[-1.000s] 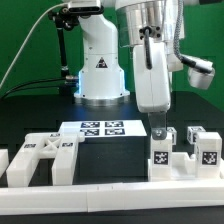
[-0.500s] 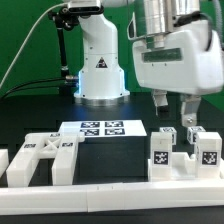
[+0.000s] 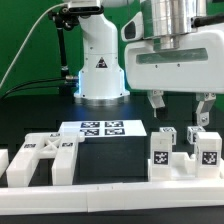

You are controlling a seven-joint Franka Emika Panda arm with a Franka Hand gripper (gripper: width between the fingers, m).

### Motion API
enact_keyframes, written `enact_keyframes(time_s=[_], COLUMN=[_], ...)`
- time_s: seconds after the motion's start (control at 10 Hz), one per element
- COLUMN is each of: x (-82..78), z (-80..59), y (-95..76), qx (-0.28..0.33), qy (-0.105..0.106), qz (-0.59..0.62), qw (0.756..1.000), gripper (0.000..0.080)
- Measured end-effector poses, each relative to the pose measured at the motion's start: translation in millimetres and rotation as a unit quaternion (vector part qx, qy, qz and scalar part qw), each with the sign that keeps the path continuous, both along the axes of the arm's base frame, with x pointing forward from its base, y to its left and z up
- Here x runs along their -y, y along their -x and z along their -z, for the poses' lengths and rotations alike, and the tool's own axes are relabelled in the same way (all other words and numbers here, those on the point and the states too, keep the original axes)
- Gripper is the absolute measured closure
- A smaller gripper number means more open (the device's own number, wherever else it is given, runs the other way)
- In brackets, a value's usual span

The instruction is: Assemble chair

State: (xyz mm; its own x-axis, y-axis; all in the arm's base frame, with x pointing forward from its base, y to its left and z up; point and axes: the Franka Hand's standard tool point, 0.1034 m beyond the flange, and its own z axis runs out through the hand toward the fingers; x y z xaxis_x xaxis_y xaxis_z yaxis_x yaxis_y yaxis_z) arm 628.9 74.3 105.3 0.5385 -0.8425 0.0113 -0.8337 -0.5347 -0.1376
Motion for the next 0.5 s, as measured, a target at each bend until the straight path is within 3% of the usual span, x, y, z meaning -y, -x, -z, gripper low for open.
enact_keyframes(time_s=[0.2,0.5], x=[10.6,25.7], z=[18.1,30.8], y=[27.6,41.6], qx=[0.017,0.061], qy=[0.030,0.090], qz=[-0.114,-0.251], qw=[0.993,0.962], gripper=[0.0151,0.0151])
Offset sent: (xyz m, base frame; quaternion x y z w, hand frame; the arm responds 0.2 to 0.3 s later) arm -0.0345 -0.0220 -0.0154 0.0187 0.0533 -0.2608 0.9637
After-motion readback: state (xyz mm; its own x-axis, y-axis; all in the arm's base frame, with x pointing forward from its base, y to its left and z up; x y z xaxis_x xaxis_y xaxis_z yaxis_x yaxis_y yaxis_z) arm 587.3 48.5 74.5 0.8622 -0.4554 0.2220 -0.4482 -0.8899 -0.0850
